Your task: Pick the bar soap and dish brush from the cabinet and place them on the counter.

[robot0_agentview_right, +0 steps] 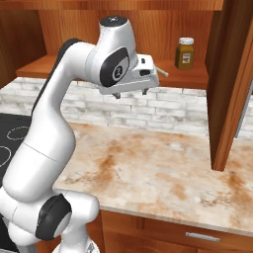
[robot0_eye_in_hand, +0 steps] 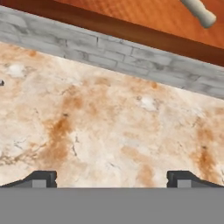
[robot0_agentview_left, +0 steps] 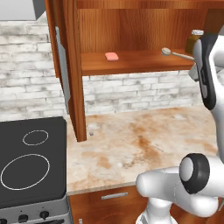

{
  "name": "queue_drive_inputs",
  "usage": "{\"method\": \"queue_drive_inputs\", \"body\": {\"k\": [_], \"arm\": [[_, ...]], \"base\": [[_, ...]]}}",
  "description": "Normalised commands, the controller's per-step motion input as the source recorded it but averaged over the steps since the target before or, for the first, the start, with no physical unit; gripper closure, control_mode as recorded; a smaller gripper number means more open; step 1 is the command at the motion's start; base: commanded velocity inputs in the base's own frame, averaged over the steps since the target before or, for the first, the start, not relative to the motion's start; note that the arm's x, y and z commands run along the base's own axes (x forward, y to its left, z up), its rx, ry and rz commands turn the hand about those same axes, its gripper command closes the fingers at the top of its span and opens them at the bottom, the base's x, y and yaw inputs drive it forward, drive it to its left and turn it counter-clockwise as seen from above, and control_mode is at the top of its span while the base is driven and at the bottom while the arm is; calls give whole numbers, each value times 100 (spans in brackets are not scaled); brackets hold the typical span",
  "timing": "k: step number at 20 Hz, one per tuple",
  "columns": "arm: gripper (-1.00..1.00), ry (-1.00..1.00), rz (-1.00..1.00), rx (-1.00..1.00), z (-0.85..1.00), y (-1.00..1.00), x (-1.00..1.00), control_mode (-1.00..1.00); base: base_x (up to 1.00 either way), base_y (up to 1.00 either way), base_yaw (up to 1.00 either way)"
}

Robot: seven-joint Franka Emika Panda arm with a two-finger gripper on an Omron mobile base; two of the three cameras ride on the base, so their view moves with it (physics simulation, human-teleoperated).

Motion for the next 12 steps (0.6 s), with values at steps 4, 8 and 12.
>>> {"method": "queue_drive_inputs", "body": {"k": [4, 8, 12], "arm": [[-100, -8, -2, 2, 12, 4, 41, -100], [-100, -8, -1, 3, 16, 1, 41, -100], [-100, -8, 0, 3, 19, 0, 38, -100]], "base": [[0, 0, 0], [0, 0, 0], [0, 0, 0]]}}
